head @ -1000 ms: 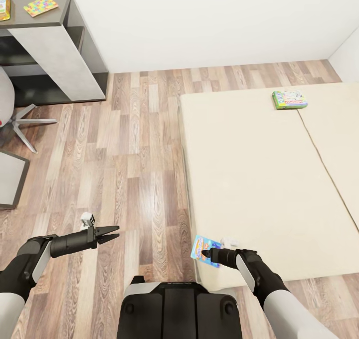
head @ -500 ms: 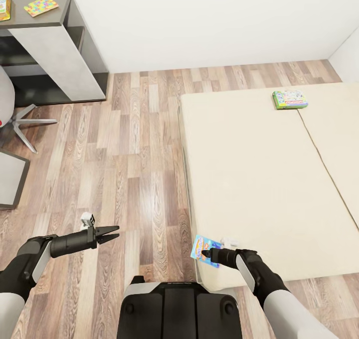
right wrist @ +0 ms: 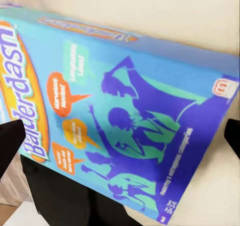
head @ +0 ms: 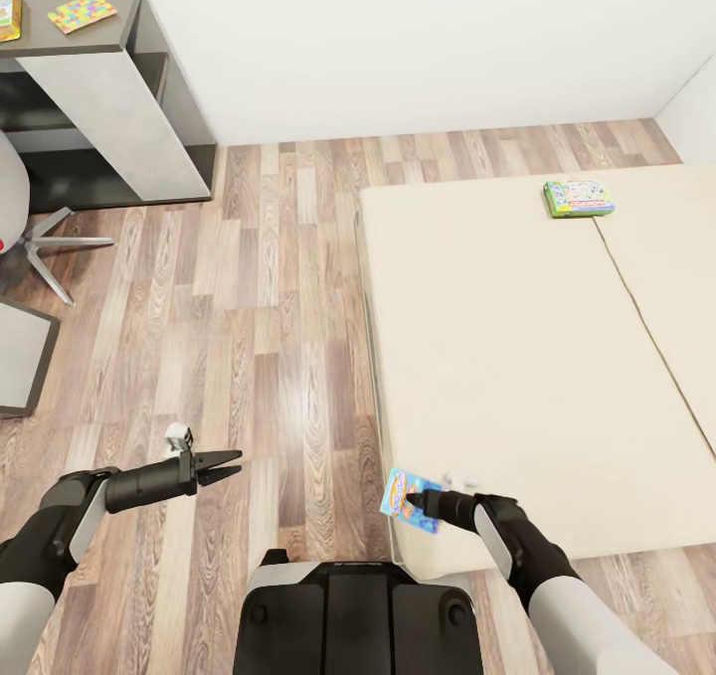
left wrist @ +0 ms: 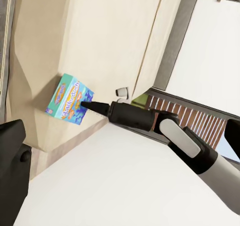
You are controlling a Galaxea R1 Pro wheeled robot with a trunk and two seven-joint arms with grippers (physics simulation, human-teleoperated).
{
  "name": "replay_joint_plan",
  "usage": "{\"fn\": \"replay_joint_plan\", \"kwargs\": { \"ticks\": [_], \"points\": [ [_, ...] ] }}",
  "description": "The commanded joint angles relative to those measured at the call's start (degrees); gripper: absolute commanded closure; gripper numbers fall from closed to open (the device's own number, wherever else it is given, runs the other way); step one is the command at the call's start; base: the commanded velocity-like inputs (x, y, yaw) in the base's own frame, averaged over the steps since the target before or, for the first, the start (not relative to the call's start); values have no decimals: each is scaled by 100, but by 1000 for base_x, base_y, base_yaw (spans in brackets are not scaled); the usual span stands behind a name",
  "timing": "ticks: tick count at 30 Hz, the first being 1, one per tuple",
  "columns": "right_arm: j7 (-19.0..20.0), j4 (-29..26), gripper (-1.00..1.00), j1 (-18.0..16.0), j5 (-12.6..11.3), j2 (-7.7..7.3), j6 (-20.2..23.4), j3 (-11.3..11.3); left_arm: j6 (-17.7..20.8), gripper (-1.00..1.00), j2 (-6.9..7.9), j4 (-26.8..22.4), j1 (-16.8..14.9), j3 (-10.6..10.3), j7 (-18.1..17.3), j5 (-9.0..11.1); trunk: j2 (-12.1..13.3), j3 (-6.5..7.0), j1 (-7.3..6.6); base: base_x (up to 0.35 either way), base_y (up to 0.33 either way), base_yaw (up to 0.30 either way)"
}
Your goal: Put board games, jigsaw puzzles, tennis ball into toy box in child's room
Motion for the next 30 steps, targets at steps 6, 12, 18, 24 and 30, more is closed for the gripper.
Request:
{"fn": "replay_joint_plan", "kwargs": {
  "ticks": [6, 12, 18, 24, 30],
  "points": [
    [-23, -8, -100, 5, -30, -21, -50, -153, 58, -100, -3, 0, -1, 0, -12, 11, -9, -6, 3, 0, 0, 0],
    [-24, -8, -100, 11, -34, -88, -52, -201, 57, -100, -2, -1, -1, 0, -11, 10, -9, -6, 3, 0, 0, 0],
    [-25, -8, -100, 13, -34, -103, -53, -209, 57, -100, -2, 0, -1, 0, -11, 10, -9, -6, 3, 0, 0, 0],
    [-22, -8, -100, 13, -32, -106, -51, -211, 57, -100, -2, -1, -1, 0, -11, 10, -9, -6, 3, 0, 0, 0],
    [-19, -8, -100, 13, -33, -106, -46, -211, 57, -100, -2, -1, -1, 0, -11, 10, -9, -6, 3, 0, 0, 0]
  ]
}}
